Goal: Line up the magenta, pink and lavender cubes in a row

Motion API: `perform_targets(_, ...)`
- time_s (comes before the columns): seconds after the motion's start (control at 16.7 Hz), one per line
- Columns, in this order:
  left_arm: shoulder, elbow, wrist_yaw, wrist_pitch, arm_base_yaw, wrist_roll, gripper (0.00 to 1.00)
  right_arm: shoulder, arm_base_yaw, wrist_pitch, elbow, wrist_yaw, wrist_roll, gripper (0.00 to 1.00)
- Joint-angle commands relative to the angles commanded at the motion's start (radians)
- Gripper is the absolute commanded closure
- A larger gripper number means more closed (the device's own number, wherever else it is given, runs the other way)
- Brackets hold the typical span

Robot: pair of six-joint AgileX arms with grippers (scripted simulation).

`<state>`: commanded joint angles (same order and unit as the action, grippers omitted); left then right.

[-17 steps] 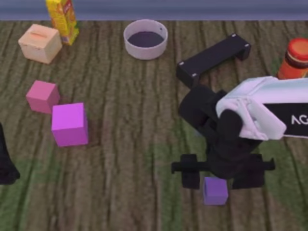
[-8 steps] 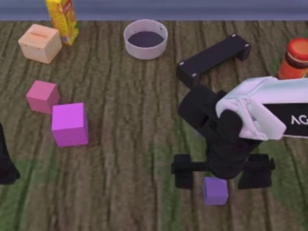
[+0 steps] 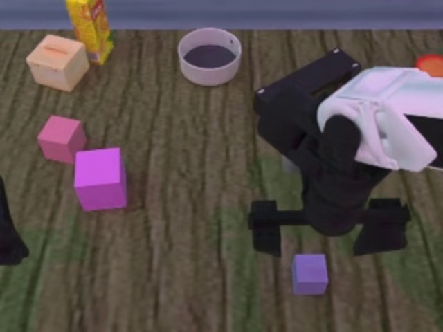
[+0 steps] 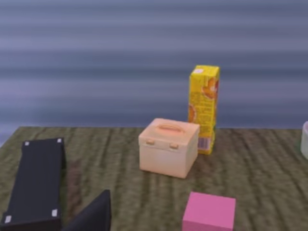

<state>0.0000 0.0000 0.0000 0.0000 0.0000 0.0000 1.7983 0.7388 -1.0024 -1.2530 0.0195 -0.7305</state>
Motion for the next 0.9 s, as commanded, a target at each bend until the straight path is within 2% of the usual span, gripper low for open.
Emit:
perform_targets(0.54, 0.029, 0.030, 0.002, -0.021, -0.003, 0.003, 0.00, -0.046, 0.001, -0.019, 0.002, -0.002, 0.014, 0.00)
perform_targets(0.72, 0.150, 0.154, 0.007, -0.104, -0.010, 0.016, 0.00, -0.151, 0.007, 0.043, 0.091, -0.006, 0.058, 0.00)
perform_targets(0.9, 0.364, 0.366, 0.008, -0.236, -0.015, 0.036, 0.00, -0.334, -0.001, 0.141, 0.229, -0.011, 0.126, 0.00)
